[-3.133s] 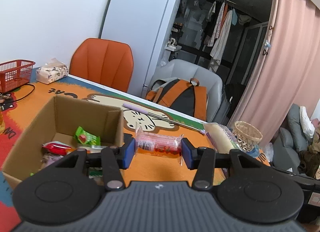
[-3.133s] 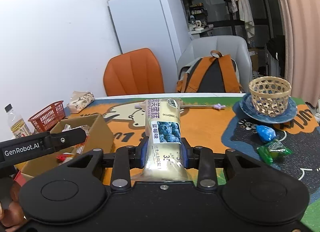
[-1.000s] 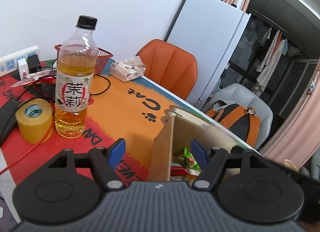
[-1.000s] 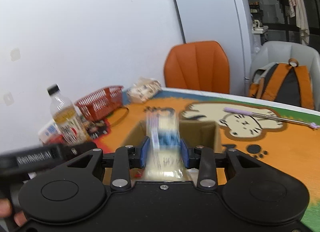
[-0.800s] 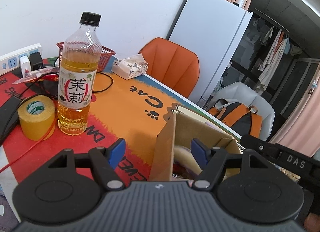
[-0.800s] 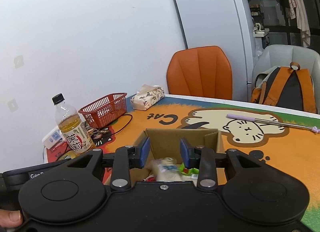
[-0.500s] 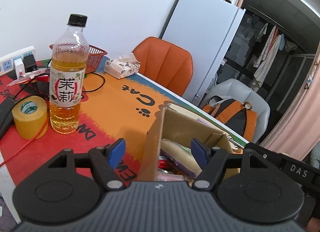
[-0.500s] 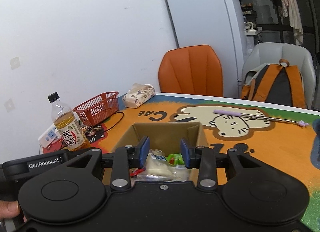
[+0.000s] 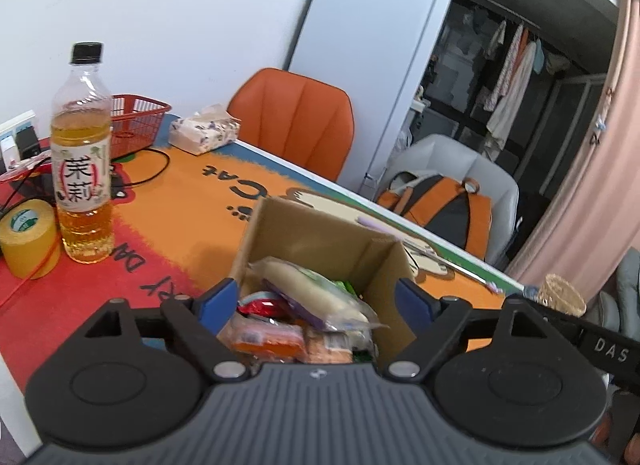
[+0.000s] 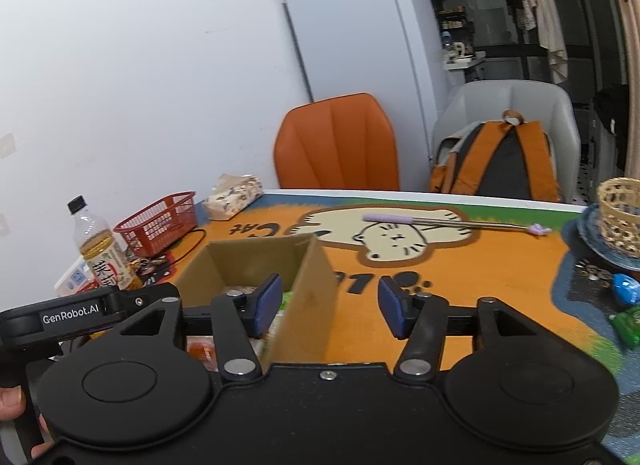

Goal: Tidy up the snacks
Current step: 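Move both grippers back from the box toward the remaining snacks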

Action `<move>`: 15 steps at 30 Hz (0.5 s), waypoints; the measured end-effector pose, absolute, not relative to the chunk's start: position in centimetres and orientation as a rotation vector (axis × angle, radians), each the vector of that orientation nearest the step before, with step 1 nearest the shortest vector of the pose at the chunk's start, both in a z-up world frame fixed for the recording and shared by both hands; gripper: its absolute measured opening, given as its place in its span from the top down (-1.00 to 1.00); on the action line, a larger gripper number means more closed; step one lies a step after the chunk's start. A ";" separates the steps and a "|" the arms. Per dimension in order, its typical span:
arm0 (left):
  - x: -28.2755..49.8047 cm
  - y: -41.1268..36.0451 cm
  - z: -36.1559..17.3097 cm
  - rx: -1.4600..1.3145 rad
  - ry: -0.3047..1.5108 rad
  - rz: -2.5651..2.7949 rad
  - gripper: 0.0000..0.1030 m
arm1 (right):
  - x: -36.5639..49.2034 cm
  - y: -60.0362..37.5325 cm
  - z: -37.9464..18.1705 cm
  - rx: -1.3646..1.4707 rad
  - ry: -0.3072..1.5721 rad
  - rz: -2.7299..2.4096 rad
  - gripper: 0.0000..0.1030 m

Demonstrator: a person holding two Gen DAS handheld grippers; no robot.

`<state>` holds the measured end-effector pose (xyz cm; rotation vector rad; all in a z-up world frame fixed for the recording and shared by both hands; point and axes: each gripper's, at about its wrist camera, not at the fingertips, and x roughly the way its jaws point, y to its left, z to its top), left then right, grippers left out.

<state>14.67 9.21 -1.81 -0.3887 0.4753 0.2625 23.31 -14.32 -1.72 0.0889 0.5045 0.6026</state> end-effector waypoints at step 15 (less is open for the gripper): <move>16.2 5.0 -1.9 -0.320 0.510 0.219 -0.80 | 23.6 -19.8 -2.7 0.112 0.519 0.526 -0.80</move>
